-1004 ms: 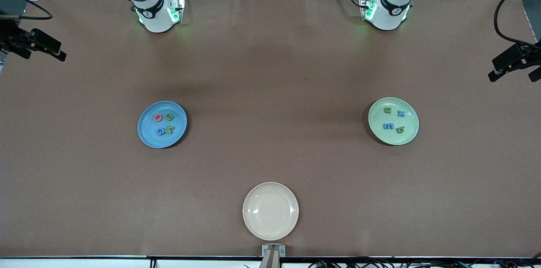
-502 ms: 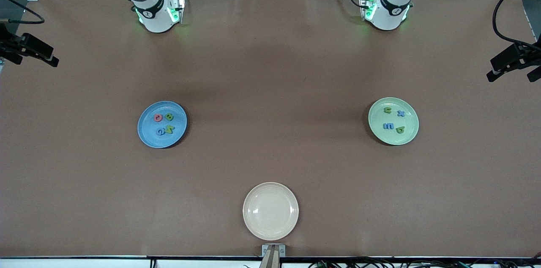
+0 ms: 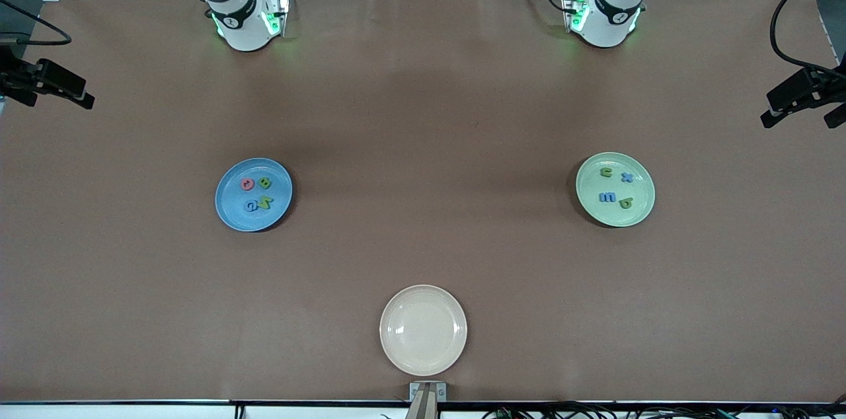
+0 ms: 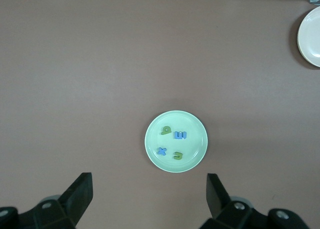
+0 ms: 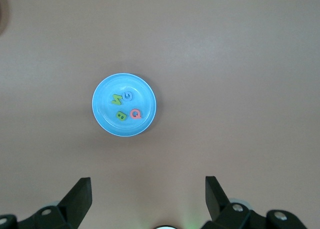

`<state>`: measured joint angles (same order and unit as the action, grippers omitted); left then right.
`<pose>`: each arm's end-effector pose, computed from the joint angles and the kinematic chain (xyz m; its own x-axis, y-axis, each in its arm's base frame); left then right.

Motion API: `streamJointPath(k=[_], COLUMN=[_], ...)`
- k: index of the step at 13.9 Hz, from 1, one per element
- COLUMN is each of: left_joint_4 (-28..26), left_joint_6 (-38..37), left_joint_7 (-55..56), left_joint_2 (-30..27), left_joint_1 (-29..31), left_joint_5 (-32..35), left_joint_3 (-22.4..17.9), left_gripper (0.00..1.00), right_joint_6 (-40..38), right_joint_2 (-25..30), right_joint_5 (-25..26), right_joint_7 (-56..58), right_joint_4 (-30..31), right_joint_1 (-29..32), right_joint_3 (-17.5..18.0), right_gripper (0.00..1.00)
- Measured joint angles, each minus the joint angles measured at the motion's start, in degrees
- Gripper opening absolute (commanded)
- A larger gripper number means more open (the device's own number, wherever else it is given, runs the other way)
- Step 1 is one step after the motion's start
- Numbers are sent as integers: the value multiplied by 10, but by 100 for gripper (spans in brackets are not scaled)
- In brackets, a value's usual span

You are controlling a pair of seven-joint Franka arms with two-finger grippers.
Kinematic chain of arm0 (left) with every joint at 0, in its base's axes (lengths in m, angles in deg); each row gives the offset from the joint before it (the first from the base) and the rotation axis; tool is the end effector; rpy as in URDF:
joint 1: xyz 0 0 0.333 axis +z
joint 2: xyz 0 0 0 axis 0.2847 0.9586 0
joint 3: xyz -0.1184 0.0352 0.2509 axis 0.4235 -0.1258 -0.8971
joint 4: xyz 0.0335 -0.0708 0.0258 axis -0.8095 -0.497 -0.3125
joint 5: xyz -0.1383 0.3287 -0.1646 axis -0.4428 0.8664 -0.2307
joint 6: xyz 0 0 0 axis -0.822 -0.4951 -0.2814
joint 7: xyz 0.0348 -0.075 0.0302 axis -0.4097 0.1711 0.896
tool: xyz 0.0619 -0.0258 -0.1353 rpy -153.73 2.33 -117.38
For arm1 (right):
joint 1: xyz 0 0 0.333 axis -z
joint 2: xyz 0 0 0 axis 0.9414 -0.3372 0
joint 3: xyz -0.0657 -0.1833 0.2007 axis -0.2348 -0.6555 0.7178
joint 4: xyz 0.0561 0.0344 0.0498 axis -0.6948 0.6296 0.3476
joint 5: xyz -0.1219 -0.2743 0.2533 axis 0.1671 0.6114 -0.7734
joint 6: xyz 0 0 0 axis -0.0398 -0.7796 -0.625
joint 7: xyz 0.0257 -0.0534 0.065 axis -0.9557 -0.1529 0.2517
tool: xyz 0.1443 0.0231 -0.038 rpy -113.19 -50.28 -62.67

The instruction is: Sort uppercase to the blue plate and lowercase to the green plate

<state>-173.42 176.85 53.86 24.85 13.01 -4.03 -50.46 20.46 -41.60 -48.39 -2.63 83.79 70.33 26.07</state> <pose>0.5602 0.0139 0.5761 0.9930 -0.0003 0.1183 -0.0045 -0.9994 0.0347 0.5279 -0.0332 0.5638 0.9967 -0.0618 -0.0528 -0.0632 -0.9977 -0.0252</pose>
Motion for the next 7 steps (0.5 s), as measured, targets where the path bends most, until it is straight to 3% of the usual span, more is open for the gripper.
streamJointPath(k=[7], left_joint_4=[0], left_joint_6=[0], left_joint_7=[0], left_joint_2=[0], left_joint_1=[0], left_joint_5=[0], left_joint_3=[0], left_gripper=[100], right_joint_6=[11], right_joint_2=[7], right_joint_5=[0], right_joint_7=[4], right_joint_4=[13], right_joint_1=[1], right_joint_3=[-4], right_gripper=[100])
